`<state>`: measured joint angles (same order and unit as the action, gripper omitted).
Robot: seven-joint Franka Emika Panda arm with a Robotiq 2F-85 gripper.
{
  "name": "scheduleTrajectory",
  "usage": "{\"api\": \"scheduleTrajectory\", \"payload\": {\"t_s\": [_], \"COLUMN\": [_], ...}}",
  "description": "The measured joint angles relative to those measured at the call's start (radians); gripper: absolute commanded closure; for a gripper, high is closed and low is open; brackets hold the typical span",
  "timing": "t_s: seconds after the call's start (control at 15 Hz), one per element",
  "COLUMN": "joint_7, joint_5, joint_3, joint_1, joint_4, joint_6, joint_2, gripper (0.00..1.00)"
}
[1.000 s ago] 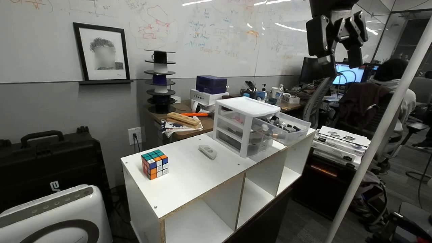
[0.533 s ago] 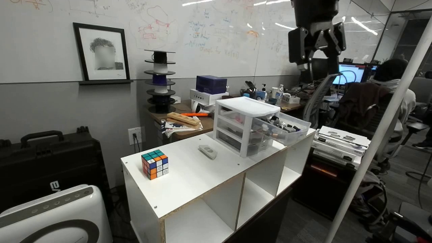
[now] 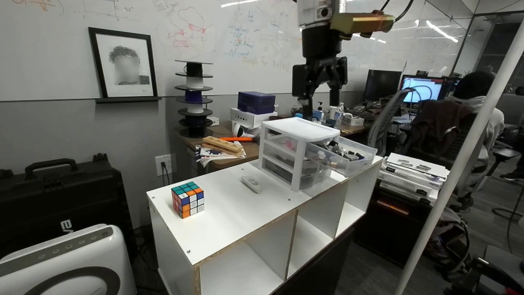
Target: Put the gray object and the plastic in the open drawer then close the drawer
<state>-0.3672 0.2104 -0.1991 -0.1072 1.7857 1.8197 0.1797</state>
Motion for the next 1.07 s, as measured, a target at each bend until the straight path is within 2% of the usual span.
{"api": "scheduleTrajectory", "payload": {"t_s": [0.27, 0.47, 0.8, 1.07], "joint_7": [0.002, 0.001, -0.001, -0.002], "joint_5": [0.032, 0.062, 0.062, 0.026], "joint_3": [0.016, 0.052, 0.113, 0.13], "joint_1": [-0.055, -0.087, -0.099, -0.099], "joint_4": [-0.094, -0.148, -0.19, -0.243], "joint_6": [0.064, 0.121, 0.189, 0.207], "joint_2": [0.129, 0.217, 0.327, 0.403], "gripper": [0.0, 0.0, 0.0, 0.0]}}
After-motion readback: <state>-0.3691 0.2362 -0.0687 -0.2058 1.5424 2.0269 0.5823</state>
